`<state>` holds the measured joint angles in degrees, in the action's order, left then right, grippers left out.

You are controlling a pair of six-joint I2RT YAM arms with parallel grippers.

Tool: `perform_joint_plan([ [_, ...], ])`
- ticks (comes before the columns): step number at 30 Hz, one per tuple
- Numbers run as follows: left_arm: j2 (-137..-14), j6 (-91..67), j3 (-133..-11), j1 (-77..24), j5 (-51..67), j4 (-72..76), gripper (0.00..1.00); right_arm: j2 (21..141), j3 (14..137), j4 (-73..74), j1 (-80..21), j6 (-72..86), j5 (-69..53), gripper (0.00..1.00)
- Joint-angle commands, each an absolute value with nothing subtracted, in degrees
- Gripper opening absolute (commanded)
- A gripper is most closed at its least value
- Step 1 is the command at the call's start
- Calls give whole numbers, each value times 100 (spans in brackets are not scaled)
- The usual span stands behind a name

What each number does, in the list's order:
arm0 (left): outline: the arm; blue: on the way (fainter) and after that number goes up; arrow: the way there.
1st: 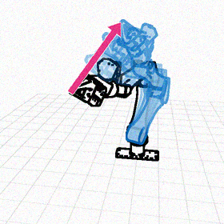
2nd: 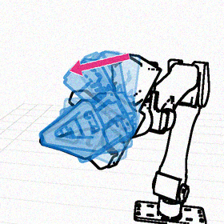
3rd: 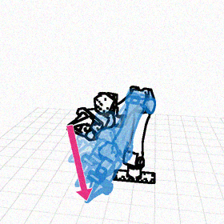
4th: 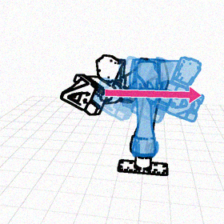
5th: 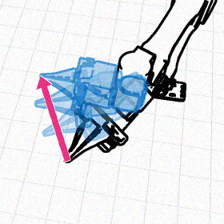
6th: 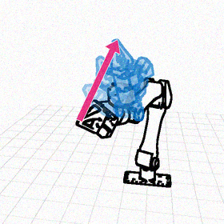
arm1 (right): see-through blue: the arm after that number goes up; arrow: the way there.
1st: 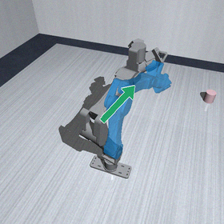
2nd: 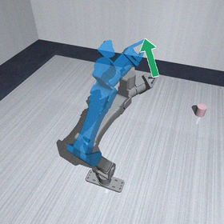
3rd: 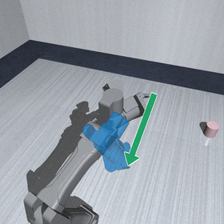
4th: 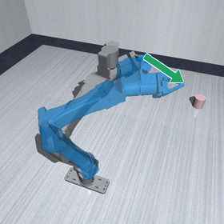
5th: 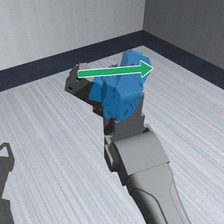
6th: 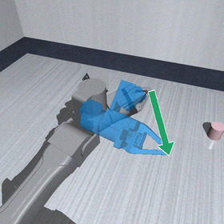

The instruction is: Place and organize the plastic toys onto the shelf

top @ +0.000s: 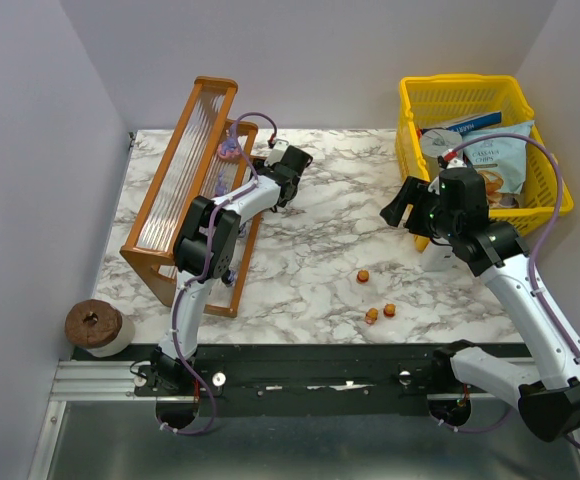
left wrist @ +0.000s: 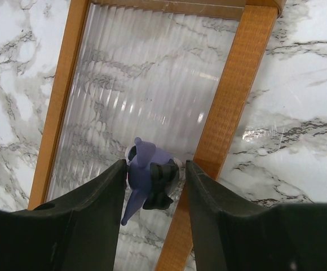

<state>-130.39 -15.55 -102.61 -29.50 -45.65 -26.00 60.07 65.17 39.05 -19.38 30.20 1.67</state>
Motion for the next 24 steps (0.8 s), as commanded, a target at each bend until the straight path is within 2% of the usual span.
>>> perform_joint_plan([
  [1,-12674,-1670,-10178,-2953,-4553,-2496,56,5950,6425,3850,-1907,3059,229,80],
  [7,-12630,-1661,-10160,-2971,-4579,-2496,58,5950,6425,3850,-1907,3067,220,80],
  [15,-12507,-1591,-10116,-3050,-4676,-2347,68,5968,6442,3867,-1907,3067,246,80],
  [22,-12393,-1599,-10107,-3173,-4562,-2294,71,5968,6442,3911,-1907,3076,308,80],
  [24,-12349,-1661,-10142,-3225,-4405,-2355,79,5968,6434,3920,-1907,3085,325,80],
])
